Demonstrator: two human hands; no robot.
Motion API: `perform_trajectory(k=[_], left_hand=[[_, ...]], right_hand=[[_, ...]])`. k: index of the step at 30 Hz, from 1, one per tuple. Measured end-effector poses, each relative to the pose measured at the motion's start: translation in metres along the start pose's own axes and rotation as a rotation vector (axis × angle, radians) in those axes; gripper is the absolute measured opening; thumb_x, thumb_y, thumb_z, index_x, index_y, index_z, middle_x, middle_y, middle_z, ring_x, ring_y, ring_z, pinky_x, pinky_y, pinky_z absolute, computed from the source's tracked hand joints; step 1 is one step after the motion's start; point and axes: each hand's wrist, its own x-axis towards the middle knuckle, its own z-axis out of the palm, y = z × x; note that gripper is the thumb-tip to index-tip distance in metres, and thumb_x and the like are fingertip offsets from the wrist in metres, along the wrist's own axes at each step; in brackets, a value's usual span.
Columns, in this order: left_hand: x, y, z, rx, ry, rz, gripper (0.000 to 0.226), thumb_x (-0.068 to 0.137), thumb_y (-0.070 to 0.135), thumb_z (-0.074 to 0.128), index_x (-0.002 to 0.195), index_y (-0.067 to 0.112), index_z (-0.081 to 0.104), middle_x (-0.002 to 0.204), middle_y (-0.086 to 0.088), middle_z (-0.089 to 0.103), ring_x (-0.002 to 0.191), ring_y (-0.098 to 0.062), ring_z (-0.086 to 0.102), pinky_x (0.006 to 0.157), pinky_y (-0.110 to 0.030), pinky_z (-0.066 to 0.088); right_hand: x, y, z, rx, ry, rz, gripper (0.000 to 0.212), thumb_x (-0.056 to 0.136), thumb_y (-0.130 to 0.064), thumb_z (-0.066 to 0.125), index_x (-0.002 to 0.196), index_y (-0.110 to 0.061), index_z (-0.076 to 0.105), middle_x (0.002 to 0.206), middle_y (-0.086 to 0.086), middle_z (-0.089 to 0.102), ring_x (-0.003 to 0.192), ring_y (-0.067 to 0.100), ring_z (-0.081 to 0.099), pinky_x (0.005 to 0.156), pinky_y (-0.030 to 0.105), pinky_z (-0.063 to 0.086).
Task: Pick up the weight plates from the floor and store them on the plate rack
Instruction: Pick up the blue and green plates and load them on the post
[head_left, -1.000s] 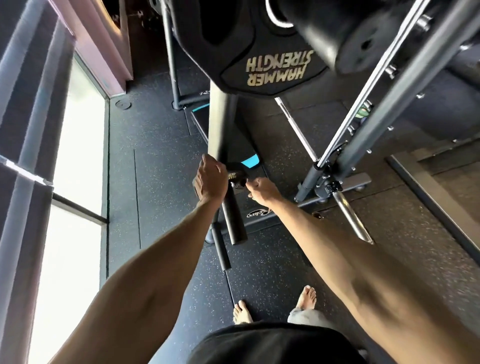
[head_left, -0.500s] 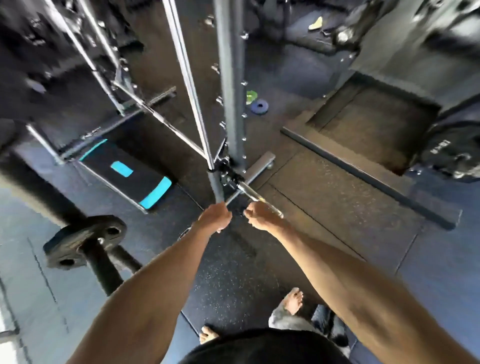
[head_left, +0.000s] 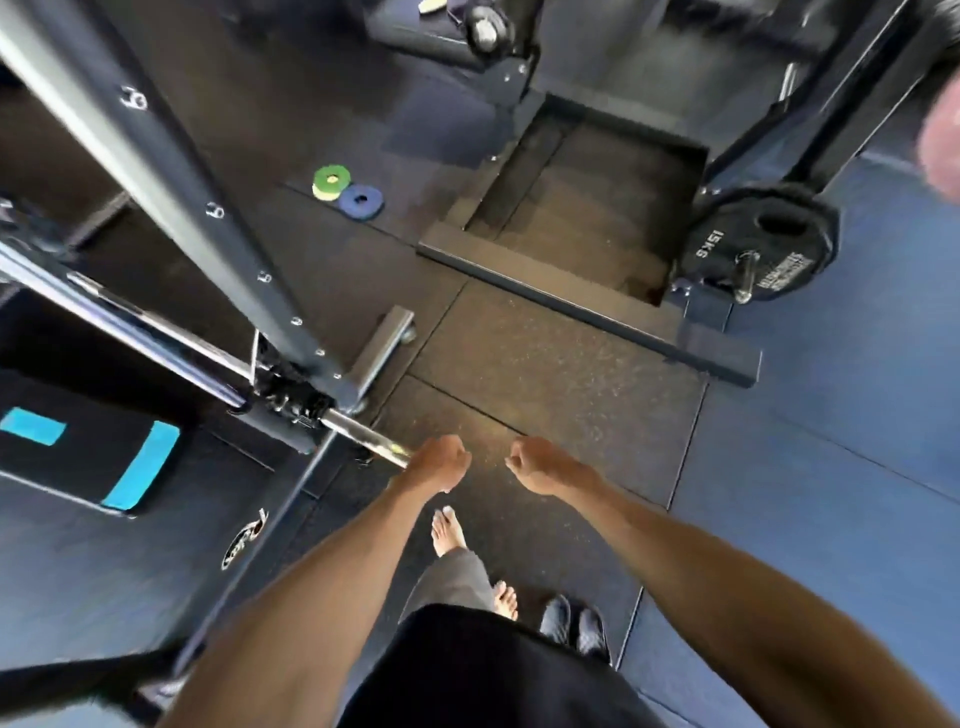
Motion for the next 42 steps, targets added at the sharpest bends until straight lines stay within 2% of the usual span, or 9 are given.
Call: perform_trajectory(k=[4,7,9,14,20,23,29,34,42], left_hand=[[0.056,0.021,-0.024,-0.016,-0.041,-0.045,0.03,0.099,0.019,0.043,0.108,-0.001,0.062,0.107,-0.018,0.07,0.096,-0.031,0.068,0.078,-0.033,0.05],[0.104,0.033,-0.05,-0.028,-0.065,-0.062,0.029,0.099,0.022,0.043,0.108,0.001,0.061,0.11,-0.018,0.07,0.097,-0.03,0.068,0.078,-0.032,0.049],[0.131,0.043,-0.074,-0.019,-0.069,-0.08,0.028,0.099,0.024,0.043,0.107,0.004,0.06,0.11,-0.017,0.07,0.097,-0.03,0.068,0.078,-0.031,0.048],[0.192,0.067,-0.145,-0.023,-0.039,-0.11,0.033,0.1,0.02,0.038,0.12,0.003,0.059,0.123,-0.019,0.065,0.113,-0.034,0.062,0.088,-0.035,0.047],[0.27,0.083,-0.223,-0.016,-0.028,-0.175,0.034,0.1,0.016,0.036,0.119,0.0,0.06,0.121,-0.021,0.066,0.11,-0.036,0.064,0.09,-0.039,0.051],[0.313,0.086,-0.259,-0.037,-0.023,-0.217,0.034,0.099,0.016,0.038,0.114,-0.003,0.062,0.116,-0.024,0.067,0.107,-0.037,0.066,0.088,-0.04,0.053],[0.391,0.119,-0.35,-0.026,0.046,-0.307,0.036,0.098,0.016,0.04,0.116,-0.001,0.065,0.118,-0.021,0.068,0.111,-0.034,0.065,0.092,-0.038,0.051],[0.449,0.143,-0.424,-0.211,0.143,-0.334,0.032,0.097,0.023,0.043,0.113,0.005,0.064,0.114,-0.018,0.069,0.107,-0.034,0.067,0.094,-0.043,0.053],[0.528,0.133,-0.509,-0.363,0.189,-0.406,0.033,0.099,0.023,0.043,0.118,0.006,0.064,0.116,-0.017,0.068,0.108,-0.034,0.065,0.093,-0.043,0.054]], right_hand=[[0.047,0.013,-0.038,-0.018,-0.069,-0.026,0.041,0.098,-0.015,0.038,0.061,-0.024,0.021,0.062,-0.001,0.025,0.056,0.016,0.029,0.056,0.03,0.028],[0.094,0.019,-0.069,-0.017,-0.099,0.041,0.032,0.1,-0.021,0.039,0.069,-0.016,0.046,0.077,0.014,0.048,0.07,0.022,0.051,0.07,0.035,0.045],[0.125,0.019,-0.095,0.004,-0.078,0.031,0.031,0.103,-0.029,0.039,0.102,-0.005,0.059,0.103,0.021,0.058,0.096,0.03,0.059,0.084,0.038,0.046],[0.195,0.0,-0.173,0.031,-0.065,-0.045,0.034,0.103,-0.027,0.039,0.118,-0.002,0.057,0.094,0.013,0.053,0.084,0.021,0.049,0.073,0.033,0.038],[0.284,-0.022,-0.247,0.049,-0.069,-0.074,0.028,0.103,-0.032,0.04,0.082,-0.018,0.052,0.073,0.002,0.052,0.067,0.018,0.052,0.069,0.035,0.047],[0.34,-0.026,-0.286,0.008,-0.105,-0.094,0.031,0.102,-0.033,0.04,0.084,-0.014,0.057,0.075,0.004,0.059,0.073,0.024,0.062,0.074,0.041,0.054],[0.444,-0.047,-0.385,-0.033,-0.099,-0.211,0.039,0.1,-0.022,0.039,0.061,-0.015,0.039,0.062,0.005,0.044,0.066,0.024,0.047,0.06,0.032,0.039],[0.516,-0.07,-0.464,-0.03,-0.182,-0.245,0.039,0.102,-0.024,0.038,0.099,0.005,0.063,0.107,0.026,0.065,0.106,0.038,0.062,0.081,0.039,0.046],[0.641,-0.113,-0.523,-0.252,-0.275,-0.328,0.042,0.098,-0.03,0.036,0.101,-0.001,0.066,0.113,0.021,0.065,0.107,0.037,0.063,0.087,0.039,0.051]])
